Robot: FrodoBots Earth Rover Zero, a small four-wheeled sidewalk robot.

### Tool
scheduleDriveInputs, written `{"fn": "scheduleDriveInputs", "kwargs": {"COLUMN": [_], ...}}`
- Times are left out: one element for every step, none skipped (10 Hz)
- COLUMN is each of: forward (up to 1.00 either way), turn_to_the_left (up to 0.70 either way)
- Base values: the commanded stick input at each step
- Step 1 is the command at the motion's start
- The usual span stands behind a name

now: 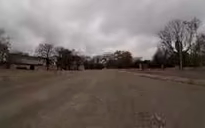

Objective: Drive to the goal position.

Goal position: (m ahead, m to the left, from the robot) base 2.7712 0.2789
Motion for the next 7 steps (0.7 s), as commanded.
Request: {"fn": "scheduleDriveInputs", "kwargs": {"forward": [0.7,0.7,0.7,0.7,0.7,0.7,0.7], "turn_to_the_left": [-0.01,-0.01,-0.01,-0.01,-0.01,-0.01,-0.01]}}
